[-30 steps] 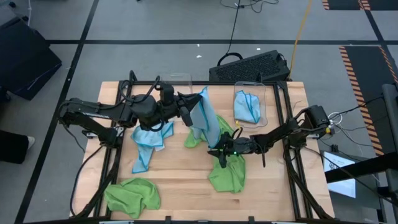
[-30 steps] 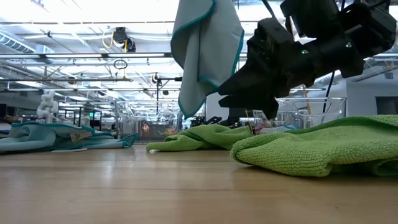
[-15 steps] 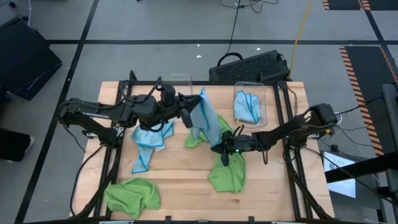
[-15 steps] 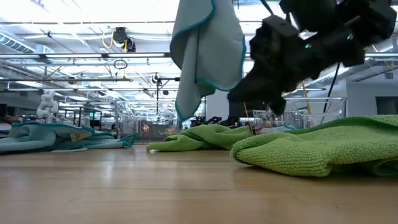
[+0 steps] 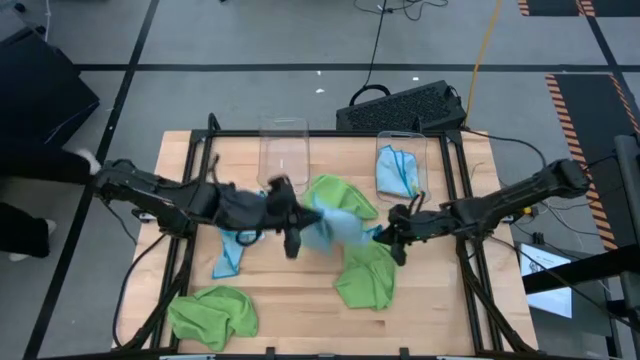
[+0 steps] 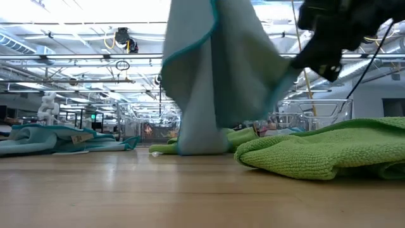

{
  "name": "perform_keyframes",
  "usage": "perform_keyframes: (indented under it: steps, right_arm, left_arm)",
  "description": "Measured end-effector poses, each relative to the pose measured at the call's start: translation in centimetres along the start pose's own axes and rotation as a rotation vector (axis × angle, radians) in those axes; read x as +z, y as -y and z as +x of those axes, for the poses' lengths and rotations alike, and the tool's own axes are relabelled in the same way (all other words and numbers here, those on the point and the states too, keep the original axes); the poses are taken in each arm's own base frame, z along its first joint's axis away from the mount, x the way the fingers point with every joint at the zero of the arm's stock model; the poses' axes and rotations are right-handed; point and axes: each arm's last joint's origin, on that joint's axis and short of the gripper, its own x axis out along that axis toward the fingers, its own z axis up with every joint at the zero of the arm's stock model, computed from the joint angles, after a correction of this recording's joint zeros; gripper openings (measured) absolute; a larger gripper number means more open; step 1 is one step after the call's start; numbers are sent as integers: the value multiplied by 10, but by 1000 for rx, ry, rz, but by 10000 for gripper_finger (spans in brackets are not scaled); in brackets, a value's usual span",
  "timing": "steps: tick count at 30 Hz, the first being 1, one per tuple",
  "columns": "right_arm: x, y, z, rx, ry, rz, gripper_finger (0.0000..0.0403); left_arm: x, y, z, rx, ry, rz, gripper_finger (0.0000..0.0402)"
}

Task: Fold microfiber towels
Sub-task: Fold the right blue microfiber towel

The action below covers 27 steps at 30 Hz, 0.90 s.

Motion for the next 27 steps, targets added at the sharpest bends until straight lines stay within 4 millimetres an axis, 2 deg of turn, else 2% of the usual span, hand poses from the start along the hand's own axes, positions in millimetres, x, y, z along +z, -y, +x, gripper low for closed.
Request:
perform_keyframes:
  steps: [4, 9, 14, 18, 22, 27]
  right_arm:
    - [-6, 2, -11, -20, -48, -22, 1]
    - [-13, 5, -14, -54, -108, -45, 0]
    - [-21, 4, -15, -49, -178, -72, 0]
    - [-24, 0, -17, -33, -196, -70, 0]
    - [-27, -3, -18, -20, -208, -82, 0]
    - [-28, -3, -18, -25, -215, -69, 0]
  left_arm:
    - [-33, 15, 11, -11, -167, 48, 34]
    - [-84, 37, 34, -1, -330, 78, 113]
    - [-141, 59, 54, -22, -507, 23, 188]
    - [-178, 67, 62, 36, -630, -96, 211]
    - [-194, 70, 65, 108, -645, -186, 207]
    - [-195, 65, 69, 240, -471, -182, 197]
